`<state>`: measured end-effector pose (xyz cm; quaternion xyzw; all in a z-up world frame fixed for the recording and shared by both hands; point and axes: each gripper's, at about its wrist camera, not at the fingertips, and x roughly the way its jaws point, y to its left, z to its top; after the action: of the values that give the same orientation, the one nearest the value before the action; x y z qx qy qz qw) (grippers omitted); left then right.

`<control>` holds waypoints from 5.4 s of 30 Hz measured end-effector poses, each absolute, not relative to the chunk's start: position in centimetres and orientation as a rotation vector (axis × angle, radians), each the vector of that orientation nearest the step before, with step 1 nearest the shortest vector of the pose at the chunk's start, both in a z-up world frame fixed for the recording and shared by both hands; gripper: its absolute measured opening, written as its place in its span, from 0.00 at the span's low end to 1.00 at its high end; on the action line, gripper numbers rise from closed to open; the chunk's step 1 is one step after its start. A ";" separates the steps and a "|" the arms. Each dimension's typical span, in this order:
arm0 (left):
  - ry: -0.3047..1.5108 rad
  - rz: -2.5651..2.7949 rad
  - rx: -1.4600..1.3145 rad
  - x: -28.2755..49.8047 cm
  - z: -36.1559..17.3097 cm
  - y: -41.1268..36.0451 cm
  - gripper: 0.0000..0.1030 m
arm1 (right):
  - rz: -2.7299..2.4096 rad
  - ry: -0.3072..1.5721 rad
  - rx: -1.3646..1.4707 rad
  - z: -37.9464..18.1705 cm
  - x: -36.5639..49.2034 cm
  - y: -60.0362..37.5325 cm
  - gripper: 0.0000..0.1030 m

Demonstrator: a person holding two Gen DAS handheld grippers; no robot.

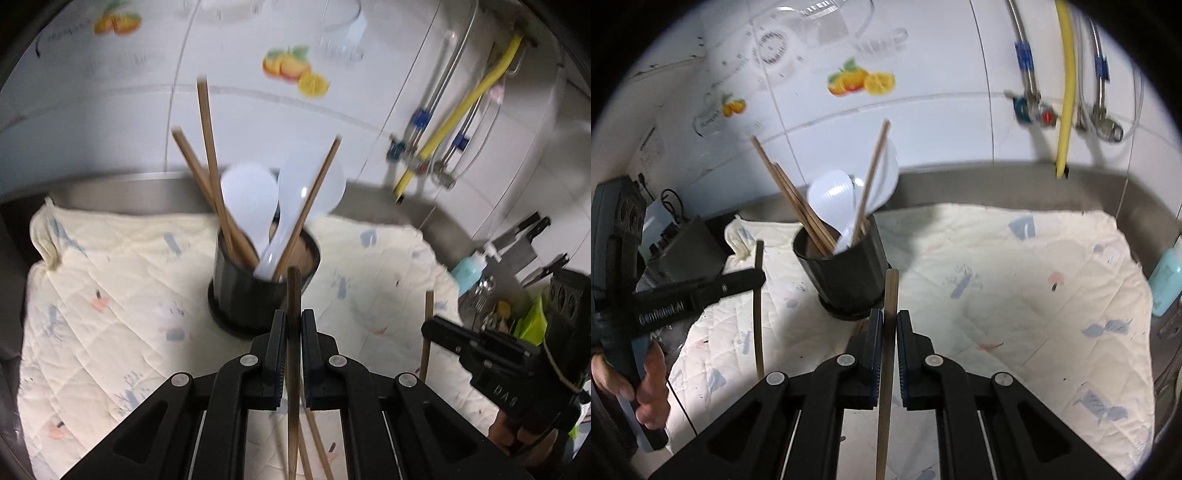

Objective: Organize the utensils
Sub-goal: 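Lift the chopstick with right tool while left tool carries its chopstick over the black cup, then lower the chopsticks into the black cup and open both tools, then move both tools down to the last chopsticks beside the black cup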

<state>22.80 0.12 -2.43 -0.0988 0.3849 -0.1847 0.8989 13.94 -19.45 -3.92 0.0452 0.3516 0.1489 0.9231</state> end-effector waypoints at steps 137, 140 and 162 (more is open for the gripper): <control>0.840 -0.194 -0.249 24.3 -3.3 7.9 0.40 | 0.335 1.014 0.081 -14.7 19.2 -12.7 0.13; 0.847 -0.191 -0.250 24.4 -3.6 8.0 0.40 | 0.326 1.019 0.072 -15.0 19.5 -12.6 0.13; 0.875 -0.195 -0.248 24.7 -4.9 7.4 0.40 | 0.267 1.038 -0.096 -15.5 21.1 -10.5 0.13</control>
<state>24.74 7.44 -4.86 -0.1194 0.4218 -0.0941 0.8939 21.14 -10.50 -15.45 -0.0455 0.4941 0.1273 0.8588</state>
